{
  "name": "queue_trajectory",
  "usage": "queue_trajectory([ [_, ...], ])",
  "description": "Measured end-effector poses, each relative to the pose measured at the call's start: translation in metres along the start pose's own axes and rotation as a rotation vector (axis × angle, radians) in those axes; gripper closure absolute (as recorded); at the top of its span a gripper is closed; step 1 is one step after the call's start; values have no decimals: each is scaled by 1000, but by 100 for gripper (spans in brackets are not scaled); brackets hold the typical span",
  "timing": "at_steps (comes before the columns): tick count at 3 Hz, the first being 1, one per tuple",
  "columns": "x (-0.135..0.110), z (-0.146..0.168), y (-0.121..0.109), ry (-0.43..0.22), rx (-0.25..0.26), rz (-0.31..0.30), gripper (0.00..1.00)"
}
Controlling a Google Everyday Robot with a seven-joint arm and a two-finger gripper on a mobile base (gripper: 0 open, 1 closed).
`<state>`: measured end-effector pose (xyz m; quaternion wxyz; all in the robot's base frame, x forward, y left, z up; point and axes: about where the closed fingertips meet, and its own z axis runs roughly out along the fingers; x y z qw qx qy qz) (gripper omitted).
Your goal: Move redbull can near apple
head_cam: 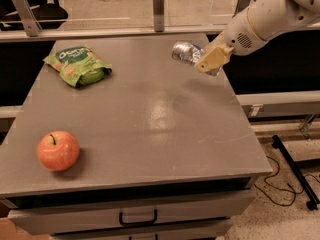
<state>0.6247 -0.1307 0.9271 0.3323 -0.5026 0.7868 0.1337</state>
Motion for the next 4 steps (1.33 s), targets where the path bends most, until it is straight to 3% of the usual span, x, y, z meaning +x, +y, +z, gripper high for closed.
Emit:
queue_trajectory([
  [1,0,0,0,0,0,0,100],
  [2,-5,12,16,3,-27,-32,100],
  [4,-40,48,72,-19,-125,-163,100],
])
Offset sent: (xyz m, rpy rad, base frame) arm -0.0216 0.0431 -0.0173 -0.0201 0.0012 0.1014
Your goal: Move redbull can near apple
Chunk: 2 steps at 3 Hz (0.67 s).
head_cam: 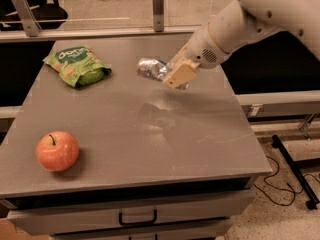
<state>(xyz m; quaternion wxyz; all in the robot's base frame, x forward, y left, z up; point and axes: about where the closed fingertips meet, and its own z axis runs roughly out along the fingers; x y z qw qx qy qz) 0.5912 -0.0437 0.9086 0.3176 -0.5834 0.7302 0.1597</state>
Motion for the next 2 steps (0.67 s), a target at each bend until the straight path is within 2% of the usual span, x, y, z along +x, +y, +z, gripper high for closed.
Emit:
queue_trajectory([
  [2,-33,42,49,-19,-94,-81,100],
])
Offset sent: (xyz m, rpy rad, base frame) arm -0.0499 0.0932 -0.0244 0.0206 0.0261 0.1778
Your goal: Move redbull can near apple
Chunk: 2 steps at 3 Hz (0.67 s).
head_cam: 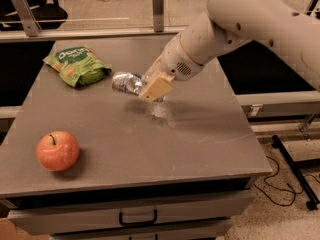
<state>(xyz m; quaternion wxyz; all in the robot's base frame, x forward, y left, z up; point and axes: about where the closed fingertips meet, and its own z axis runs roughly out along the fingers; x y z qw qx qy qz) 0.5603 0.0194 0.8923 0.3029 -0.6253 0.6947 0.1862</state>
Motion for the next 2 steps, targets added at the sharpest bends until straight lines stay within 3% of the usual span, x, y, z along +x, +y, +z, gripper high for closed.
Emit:
queue_trajectory([
  [2,-21,38,56,-25,-106,-36,100],
])
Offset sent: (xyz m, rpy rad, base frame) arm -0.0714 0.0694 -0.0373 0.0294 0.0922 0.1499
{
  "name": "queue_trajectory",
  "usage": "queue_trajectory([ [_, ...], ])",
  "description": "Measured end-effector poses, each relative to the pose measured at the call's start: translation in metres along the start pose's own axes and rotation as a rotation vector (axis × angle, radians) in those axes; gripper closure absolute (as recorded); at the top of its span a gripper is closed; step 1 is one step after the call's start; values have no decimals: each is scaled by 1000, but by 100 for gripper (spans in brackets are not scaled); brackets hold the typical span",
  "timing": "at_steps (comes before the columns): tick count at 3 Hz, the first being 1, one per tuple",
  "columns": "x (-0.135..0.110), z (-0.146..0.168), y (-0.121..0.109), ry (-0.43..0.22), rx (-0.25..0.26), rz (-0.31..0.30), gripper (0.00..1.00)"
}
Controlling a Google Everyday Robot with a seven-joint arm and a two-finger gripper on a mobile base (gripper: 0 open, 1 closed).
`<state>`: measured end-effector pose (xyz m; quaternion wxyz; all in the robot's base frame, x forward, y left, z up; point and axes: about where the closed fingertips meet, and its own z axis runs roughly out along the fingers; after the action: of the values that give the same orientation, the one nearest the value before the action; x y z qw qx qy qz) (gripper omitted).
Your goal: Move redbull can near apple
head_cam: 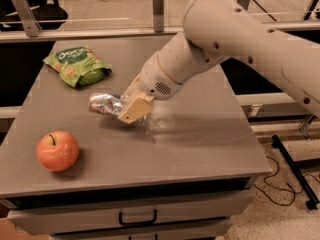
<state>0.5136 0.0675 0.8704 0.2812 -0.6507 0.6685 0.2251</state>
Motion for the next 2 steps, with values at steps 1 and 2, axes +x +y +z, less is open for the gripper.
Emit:
queue_trajectory([
  [1,-5,13,18,1,-41,-1,82],
  [2,-7,21,29,3,-69,0,58],
])
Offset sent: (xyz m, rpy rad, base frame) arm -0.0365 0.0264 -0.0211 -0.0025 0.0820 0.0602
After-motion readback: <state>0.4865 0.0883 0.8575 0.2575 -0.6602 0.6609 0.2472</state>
